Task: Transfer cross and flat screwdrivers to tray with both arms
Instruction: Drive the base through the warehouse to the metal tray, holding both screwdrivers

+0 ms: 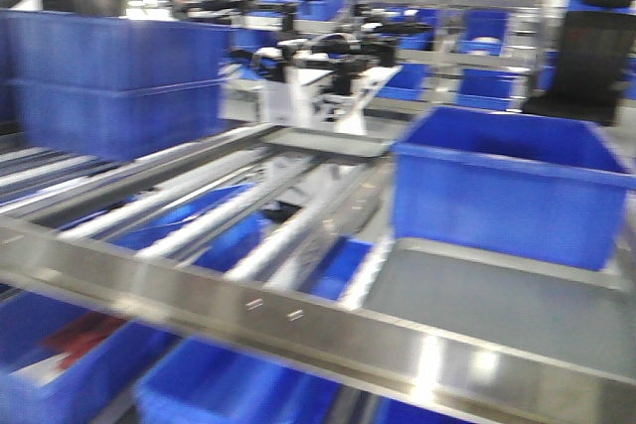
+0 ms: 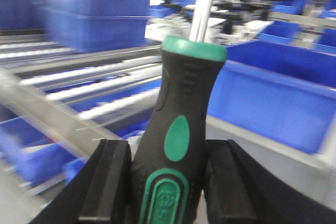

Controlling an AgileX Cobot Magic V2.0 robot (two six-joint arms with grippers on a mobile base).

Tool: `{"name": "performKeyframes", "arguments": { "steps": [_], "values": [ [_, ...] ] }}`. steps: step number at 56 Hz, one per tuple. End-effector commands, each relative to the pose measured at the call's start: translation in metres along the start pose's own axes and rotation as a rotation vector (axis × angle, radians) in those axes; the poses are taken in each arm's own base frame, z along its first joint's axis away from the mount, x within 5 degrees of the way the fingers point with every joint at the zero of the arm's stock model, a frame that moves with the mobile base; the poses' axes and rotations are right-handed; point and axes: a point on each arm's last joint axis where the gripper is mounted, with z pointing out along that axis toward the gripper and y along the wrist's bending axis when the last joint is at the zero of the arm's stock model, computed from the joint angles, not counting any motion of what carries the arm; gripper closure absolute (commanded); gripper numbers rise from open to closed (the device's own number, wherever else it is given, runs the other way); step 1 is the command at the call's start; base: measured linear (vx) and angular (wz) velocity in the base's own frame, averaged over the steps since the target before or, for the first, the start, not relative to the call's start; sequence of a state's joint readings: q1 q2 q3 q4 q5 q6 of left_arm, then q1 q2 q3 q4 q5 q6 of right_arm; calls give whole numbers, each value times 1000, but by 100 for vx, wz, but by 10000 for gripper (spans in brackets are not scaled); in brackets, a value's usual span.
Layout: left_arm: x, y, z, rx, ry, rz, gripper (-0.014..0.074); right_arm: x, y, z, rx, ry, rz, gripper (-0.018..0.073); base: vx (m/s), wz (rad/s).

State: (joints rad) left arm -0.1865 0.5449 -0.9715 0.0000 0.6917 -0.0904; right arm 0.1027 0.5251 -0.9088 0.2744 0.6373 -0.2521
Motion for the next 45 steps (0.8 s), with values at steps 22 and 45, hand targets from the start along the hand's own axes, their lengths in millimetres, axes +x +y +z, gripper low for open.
{"name": "performKeyframes", "arguments": {
  "steps": [22,45],
  "values": [
    [-15,-2,-2,17,-110,-7,596,-16,-2,-2,22,-109,-1,567,27,-56],
    [-15,-2,-2,17,-110,-7,596,-16,-2,-2,22,-110,-1,567,19,-25]
  ]
}}
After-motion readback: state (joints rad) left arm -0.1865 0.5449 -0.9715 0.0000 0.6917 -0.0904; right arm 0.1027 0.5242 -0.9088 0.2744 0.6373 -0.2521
